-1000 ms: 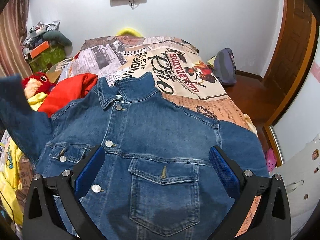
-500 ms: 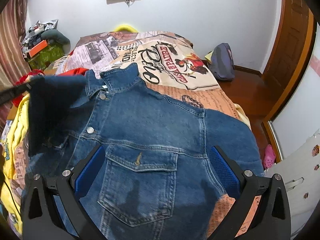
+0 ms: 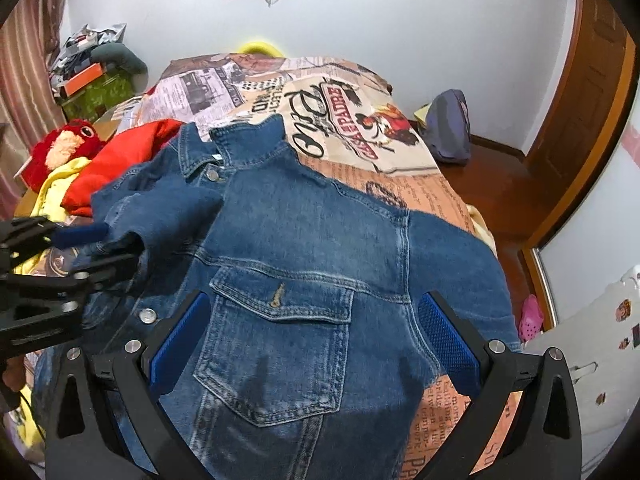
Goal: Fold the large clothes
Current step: 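Grasp the jacket sleeve with the left tool and fold it across the body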
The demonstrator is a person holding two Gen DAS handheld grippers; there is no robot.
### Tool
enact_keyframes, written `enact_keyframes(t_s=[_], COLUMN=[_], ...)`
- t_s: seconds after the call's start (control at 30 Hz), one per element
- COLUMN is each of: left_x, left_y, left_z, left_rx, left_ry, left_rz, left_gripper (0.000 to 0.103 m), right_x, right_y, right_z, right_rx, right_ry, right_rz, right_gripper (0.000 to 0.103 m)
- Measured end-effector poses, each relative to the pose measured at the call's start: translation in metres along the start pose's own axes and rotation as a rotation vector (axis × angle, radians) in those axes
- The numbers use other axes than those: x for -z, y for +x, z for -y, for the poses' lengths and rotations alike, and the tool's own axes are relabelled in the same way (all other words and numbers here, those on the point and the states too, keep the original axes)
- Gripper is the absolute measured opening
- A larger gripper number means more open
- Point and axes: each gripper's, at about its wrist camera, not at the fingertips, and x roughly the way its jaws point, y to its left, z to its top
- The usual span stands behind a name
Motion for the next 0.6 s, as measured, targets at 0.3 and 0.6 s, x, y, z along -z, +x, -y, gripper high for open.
enact_keyframes(t_s=[0.3, 0.6], left_x=[0.019, 0.073], left_y=[-0.071, -0.079], left_z=[-0.072, -0.153], left_rx=[-0.174, -0.313], left_ry=[-0.088, -0.245], left_rz=[0.133, 0.08], left_gripper=[0.083, 0.083], right_x=[-0.025, -0.038], right_y=[-0.006, 0.02], right_z=[-0.041, -0.121], right_rx=[-0.041, -0.1], right_ry=[-0.11, -0.355], right_rz=[0.038, 0.0], right_gripper=[0.103, 0.103])
